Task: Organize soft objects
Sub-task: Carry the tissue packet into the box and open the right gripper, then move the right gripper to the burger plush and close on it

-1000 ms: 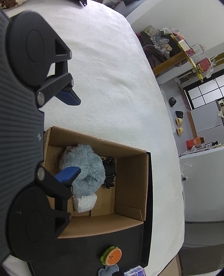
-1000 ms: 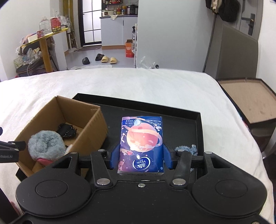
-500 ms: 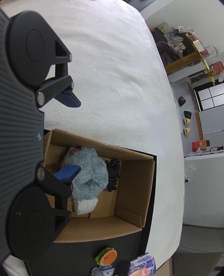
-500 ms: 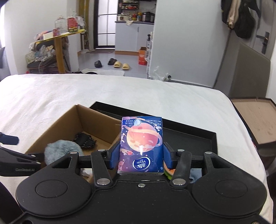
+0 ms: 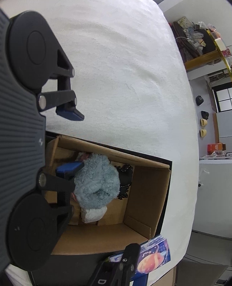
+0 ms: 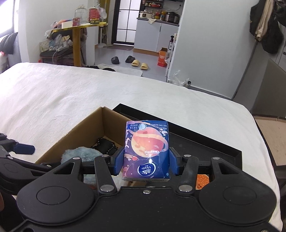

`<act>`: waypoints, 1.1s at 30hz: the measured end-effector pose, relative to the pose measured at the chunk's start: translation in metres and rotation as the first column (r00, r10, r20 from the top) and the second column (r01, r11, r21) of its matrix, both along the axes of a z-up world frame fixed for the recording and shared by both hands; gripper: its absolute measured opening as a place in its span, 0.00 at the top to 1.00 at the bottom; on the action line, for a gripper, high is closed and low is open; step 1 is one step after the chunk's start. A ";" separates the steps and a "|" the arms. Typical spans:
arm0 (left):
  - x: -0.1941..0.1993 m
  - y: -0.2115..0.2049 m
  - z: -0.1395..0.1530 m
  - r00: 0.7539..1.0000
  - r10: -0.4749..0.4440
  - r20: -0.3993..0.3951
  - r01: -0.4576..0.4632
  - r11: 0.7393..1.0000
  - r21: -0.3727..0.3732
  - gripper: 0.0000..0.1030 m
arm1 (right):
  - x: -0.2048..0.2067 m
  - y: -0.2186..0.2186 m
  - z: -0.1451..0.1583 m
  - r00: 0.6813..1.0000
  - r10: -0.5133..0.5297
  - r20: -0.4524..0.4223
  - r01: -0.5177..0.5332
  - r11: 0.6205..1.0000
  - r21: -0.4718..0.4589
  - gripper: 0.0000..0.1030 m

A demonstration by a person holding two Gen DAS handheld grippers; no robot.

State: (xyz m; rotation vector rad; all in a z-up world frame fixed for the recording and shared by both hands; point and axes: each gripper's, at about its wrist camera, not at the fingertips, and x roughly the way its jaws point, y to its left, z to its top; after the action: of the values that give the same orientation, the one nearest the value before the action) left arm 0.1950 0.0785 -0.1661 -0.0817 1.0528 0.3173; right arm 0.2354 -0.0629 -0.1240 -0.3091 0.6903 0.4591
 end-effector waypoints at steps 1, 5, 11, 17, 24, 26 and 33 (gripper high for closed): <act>0.000 0.001 -0.001 1.000 0.000 -0.007 0.000 1.000 -0.007 0.66 | 0.000 0.004 -0.001 1.000 0.010 0.004 -0.010 1.000 -0.007 0.51; 0.002 0.004 -0.005 1.000 -0.001 -0.027 0.000 1.000 -0.031 0.88 | 0.004 0.015 -0.005 1.000 0.027 0.009 -0.027 0.999 -0.028 0.51; 0.000 0.005 -0.005 1.000 -0.001 -0.017 0.001 0.999 -0.041 0.89 | 0.004 0.024 -0.006 0.999 0.050 0.005 -0.050 0.998 -0.034 0.51; 0.002 0.002 -0.004 1.000 0.001 -0.028 -0.002 1.000 -0.021 0.87 | 0.005 0.027 -0.009 0.998 0.068 0.005 -0.067 0.994 -0.085 0.40; 0.000 -0.001 0.000 1.000 0.013 -0.013 -0.012 1.000 0.016 0.84 | 0.001 0.008 -0.008 1.000 0.017 0.003 -0.017 0.998 -0.067 0.35; -0.002 -0.002 0.002 1.000 0.016 -0.003 -0.016 1.000 0.022 0.83 | 0.000 0.001 -0.009 1.000 0.005 0.002 -0.005 0.998 -0.063 0.35; -0.005 -0.008 0.011 0.999 0.020 0.039 -0.023 0.998 0.060 0.62 | -0.002 -0.024 -0.015 0.999 -0.032 -0.020 0.031 0.998 -0.047 0.35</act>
State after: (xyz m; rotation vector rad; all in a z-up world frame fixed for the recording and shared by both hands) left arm 0.1896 0.0706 -0.1548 -0.0449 1.0043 0.3654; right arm 0.2334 -0.0865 -0.1393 -0.3373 0.7254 0.4173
